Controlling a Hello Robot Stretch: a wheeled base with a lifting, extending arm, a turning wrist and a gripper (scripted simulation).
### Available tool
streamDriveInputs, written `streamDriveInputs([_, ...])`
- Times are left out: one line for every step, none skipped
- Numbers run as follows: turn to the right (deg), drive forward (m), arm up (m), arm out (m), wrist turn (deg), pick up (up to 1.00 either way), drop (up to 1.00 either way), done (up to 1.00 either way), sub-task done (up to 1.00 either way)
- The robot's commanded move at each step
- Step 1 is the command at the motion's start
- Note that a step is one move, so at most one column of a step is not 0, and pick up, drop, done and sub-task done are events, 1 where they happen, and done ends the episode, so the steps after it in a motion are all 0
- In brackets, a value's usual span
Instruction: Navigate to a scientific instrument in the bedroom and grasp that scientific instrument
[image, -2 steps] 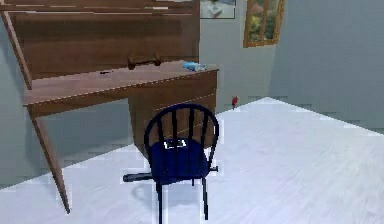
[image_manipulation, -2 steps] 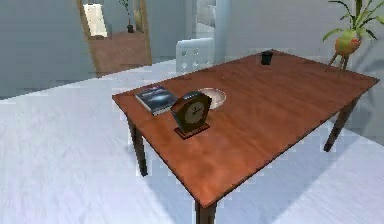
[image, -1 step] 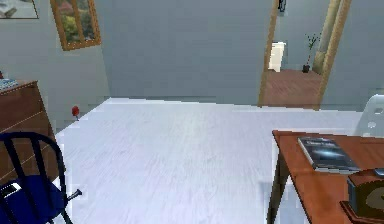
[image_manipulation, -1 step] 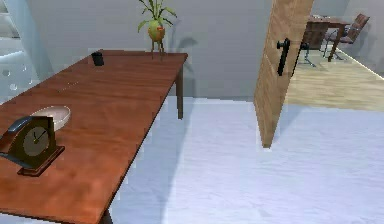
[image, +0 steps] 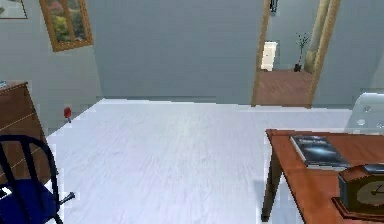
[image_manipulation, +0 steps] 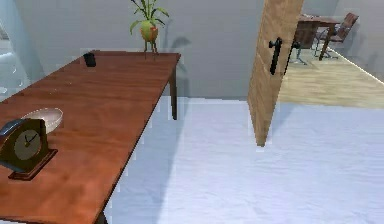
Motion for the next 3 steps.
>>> streamDriveInputs([-27.0,0.00,0.00,0.00,0.0,0.00,0.00,0.00,0.00])
streamDriveInputs([0.0,0.10,0.00,0.00,0.0,0.00,0.00,0.00,0.00])
streamDriveInputs([30.0,0.00,0.00,0.00,0.0,0.00,0.00,0.00,0.00])
